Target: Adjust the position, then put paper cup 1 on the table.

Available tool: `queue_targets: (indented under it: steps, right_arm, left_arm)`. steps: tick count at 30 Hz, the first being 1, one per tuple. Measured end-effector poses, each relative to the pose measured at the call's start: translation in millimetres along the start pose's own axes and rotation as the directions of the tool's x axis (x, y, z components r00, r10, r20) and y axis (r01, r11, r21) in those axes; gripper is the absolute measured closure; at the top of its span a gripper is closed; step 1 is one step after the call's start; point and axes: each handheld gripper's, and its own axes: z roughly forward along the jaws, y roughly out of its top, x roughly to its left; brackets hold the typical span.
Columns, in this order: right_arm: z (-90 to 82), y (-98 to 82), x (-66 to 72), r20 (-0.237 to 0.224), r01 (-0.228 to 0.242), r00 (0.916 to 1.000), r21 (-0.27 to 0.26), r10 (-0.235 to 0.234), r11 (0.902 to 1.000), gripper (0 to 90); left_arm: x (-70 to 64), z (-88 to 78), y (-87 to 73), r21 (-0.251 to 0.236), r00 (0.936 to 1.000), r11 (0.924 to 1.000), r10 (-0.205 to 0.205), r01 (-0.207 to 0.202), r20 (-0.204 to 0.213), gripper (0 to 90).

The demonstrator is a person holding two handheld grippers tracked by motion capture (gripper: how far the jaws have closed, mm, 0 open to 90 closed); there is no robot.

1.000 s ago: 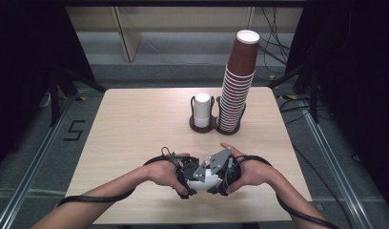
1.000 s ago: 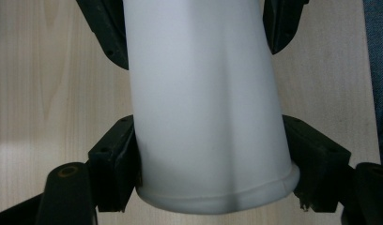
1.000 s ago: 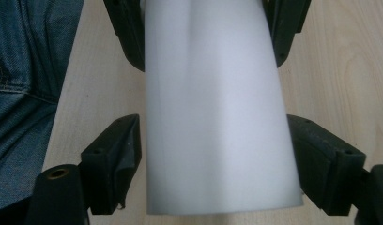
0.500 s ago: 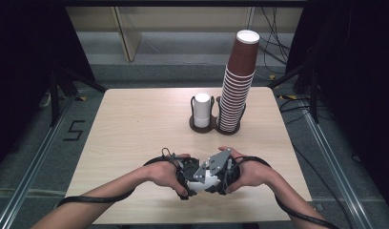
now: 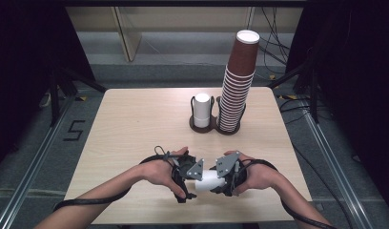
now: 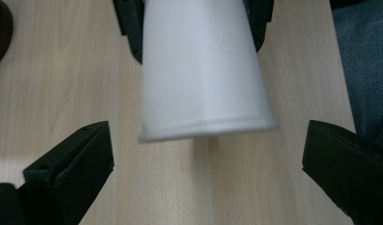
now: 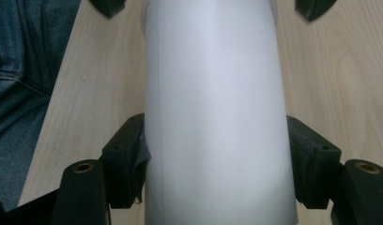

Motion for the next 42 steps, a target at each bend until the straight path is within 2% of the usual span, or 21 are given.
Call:
queue_targets:
  steps: [1, 2, 3, 9, 10, 11, 12, 17, 22, 27, 28, 29, 30, 31, 32, 33, 35, 38, 39, 41, 42]
  right_arm:
    - [-1.0, -2.1, -0.5, -0.005, 0.007, 1.0000, -0.016, -0.007, 0.9999, 33.1]
    - [-3.2, -4.6, 0.4, 0.007, -0.009, 0.9999, -0.017, 0.009, 0.9998, 33.1]
    - [-5.0, -7.4, 3.2, 0.007, -0.055, 0.9984, -0.024, 0.055, 0.9982, 33.1]
    - [-10.7, -25.5, 5.9, 0.063, -0.114, 0.9906, -0.109, 0.122, 0.9874, 33.0]
    - [-10.9, -27.4, 6.5, 0.079, -0.108, 0.9899, -0.121, 0.118, 0.9868, 33.0]
    - [-10.7, -30.5, 8.4, 0.079, -0.131, 0.9867, -0.132, 0.142, 0.9826, 32.9]
    - [-10.8, -32.9, 8.0, 0.095, -0.113, 0.9873, -0.146, 0.127, 0.9829, 33.0]
    - [-11.2, -41.5, 10.8, 0.121, -0.152, 0.9768, -0.189, 0.176, 0.9702, 32.9]
    - [-12.2, -45.9, 11.5, 0.157, -0.159, 0.9672, -0.238, 0.199, 0.9581, 32.9]
    - [-13.1, -50.8, 14.2, 0.179, -0.180, 0.9558, -0.270, 0.233, 0.9460, 32.9]
    - [-12.8, -52.0, 13.6, 0.192, -0.163, 0.9561, -0.278, 0.222, 0.9465, 32.9]
    - [-13.0, -53.1, 15.3, 0.190, -0.185, 0.9512, -0.278, 0.243, 0.9425, 32.9]
    - [-13.4, -54.2, 15.1, 0.205, -0.172, 0.9502, -0.282, 0.235, 0.9437, 32.9]
    - [-13.4, -55.0, 17.1, 0.199, -0.196, 0.9452, -0.286, 0.258, 0.9379, 32.9]
    - [-14.0, -55.9, 16.5, 0.210, -0.180, 0.9462, -0.290, 0.246, 0.9399, 32.9]
    - [-14.1, -56.7, 17.5, 0.205, -0.194, 0.9435, -0.295, 0.261, 0.9355, 32.9]
    - [-14.7, -57.4, 17.9, 0.219, -0.186, 0.9411, -0.301, 0.257, 0.9352, 32.9]
    - [-16.8, -56.8, 17.7, 0.231, -0.177, 0.9402, -0.295, 0.250, 0.9388, 32.9]
    - [-16.8, -56.1, 18.6, 0.223, -0.191, 0.9384, -0.302, 0.264, 0.9340, 32.9]
    - [-17.7, -55.1, 17.8, 0.226, -0.188, 0.9383, -0.304, 0.262, 0.9341, 32.9]
    - [-17.8, -54.9, 17.8, 0.226, -0.187, 0.9386, -0.301, 0.260, 0.9351, 32.9]
  left_arm:
    - [0.8, -1.6, -2.0, -0.008, 1.0000, 0.9999, -0.008, 0.007, -0.001, 1.9]
    - [1.5, -2.9, -4.3, -0.011, 1.0000, 0.9999, -0.010, 0.009, -0.003, 2.0]
    - [1.8, -4.1, -7.1, -0.015, 0.9999, 0.9998, -0.014, 0.014, -0.009, 2.0]
    - [0.3, -7.5, -18.5, -0.086, 0.9974, 0.9943, -0.066, 0.063, -0.029, 3.2]
    - [-0.5, -7.4, -20.8, -0.108, 0.9959, 0.9908, -0.085, 0.081, -0.032, 3.2]
    - [-0.6, -7.4, -22.5, -0.116, 0.9951, 0.9893, -0.093, 0.089, -0.034, 3.2]
    - [-0.3, -7.6, -23.7, -0.117, 0.9949, 0.9892, -0.093, 0.088, -0.039, 3.2]
    - [1.6, -8.5, -29.5, -0.144, 0.9924, 0.9841, -0.113, 0.104, -0.050, 2.9]
    - [1.7, -9.7, -32.5, -0.210, 0.9861, 0.9665, -0.160, 0.147, -0.045, 2.2]
    - [3.3, -7.3, -33.2, -0.216, 0.9834, 0.9619, -0.178, 0.168, -0.031, 1.2]
    - [3.5, -6.8, -33.0, -0.217, 0.9830, 0.9610, -0.182, 0.172, -0.028, 1.0]
    - [3.4, -6.0, -32.8, -0.223, 0.9817, 0.9582, -0.189, 0.179, -0.026, 1.0]
    - [3.3, -5.2, -32.6, -0.228, 0.9813, 0.9568, -0.191, 0.180, -0.025, 1.0]
    - [3.0, -4.6, -32.4, -0.229, 0.9809, 0.9563, -0.193, 0.182, -0.026, 1.0]
    - [2.4, -4.1, -32.2, -0.233, 0.9801, 0.9545, -0.197, 0.186, -0.025, 1.0]
    - [1.9, -3.9, -32.0, -0.237, 0.9791, 0.9526, -0.202, 0.191, -0.024, 1.0]
    - [1.3, -4.3, -31.6, -0.246, 0.9782, 0.9498, -0.206, 0.194, -0.025, 0.8]
    - [0.9, -7.8, -30.3, -0.273, 0.9750, 0.9402, -0.220, 0.204, -0.029, 0.5]
    - [1.6, -9.5, -30.2, -0.283, 0.9737, 0.9359, -0.226, 0.209, -0.028, 0.5]
    - [3.0, -11.6, -30.3, -0.298, 0.9723, 0.9308, -0.232, 0.212, -0.031, 0.5]
    - [3.4, -11.9, -30.4, -0.318, 0.9680, 0.9206, -0.249, 0.226, -0.032, 0.5]
